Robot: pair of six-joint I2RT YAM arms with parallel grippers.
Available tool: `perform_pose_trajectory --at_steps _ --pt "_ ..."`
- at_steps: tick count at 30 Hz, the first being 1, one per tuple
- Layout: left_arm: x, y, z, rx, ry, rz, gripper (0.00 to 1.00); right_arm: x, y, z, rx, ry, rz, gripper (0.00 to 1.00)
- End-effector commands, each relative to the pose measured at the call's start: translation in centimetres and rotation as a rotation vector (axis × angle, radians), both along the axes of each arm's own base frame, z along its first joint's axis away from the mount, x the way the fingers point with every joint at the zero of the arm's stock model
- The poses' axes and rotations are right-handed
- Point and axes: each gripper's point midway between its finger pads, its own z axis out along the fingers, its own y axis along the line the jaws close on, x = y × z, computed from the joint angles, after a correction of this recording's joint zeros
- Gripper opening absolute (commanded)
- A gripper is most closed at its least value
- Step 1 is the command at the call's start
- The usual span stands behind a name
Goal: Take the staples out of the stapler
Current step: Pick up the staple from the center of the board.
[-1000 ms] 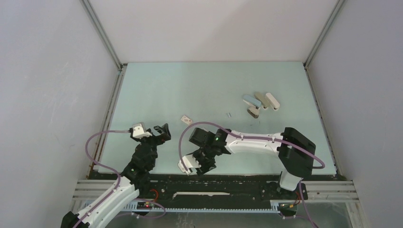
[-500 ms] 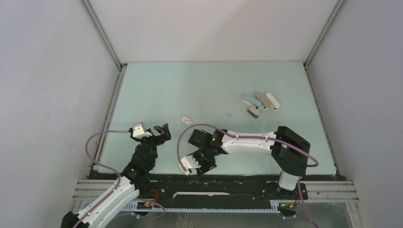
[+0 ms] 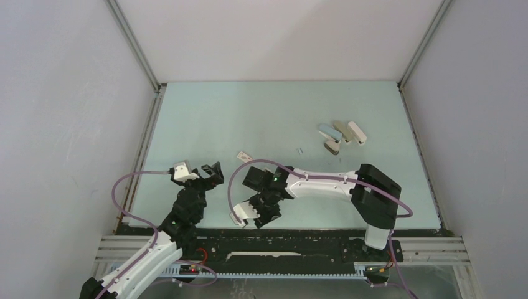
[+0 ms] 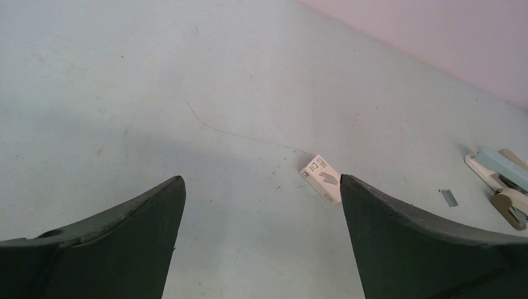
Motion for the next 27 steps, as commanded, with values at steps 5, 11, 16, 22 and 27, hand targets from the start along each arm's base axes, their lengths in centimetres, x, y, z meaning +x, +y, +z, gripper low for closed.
perform_pose_trajectory --at_steps 5,11,16,22,27 --pt "0.2 0.3 0.4 -0.013 -0.022 0.018 1.0 -0.2 0.6 1.1 -0.008 0.03 0.04 0.59" --pt "0.2 0.3 0.4 -0.013 -0.022 0.018 1.0 -0.5 -0.3 1.0 -0.072 0.051 0.073 0.6" --pt "0.1 0.4 0.5 -0.016 -0.026 0.02 1.0 -0.4 -0.3 0.8 -0.087 0.048 0.062 0.6" --pt "0.1 0.4 0.5 -0.017 -0.027 0.019 1.0 0.1 0.7 0.0 -0.09 0.023 0.011 0.58" --pt "0.1 0.4 0.4 -0.016 -0.027 0.02 1.0 1.3 1.5 -0.6 -0.083 -0.023 -0.055 0.58"
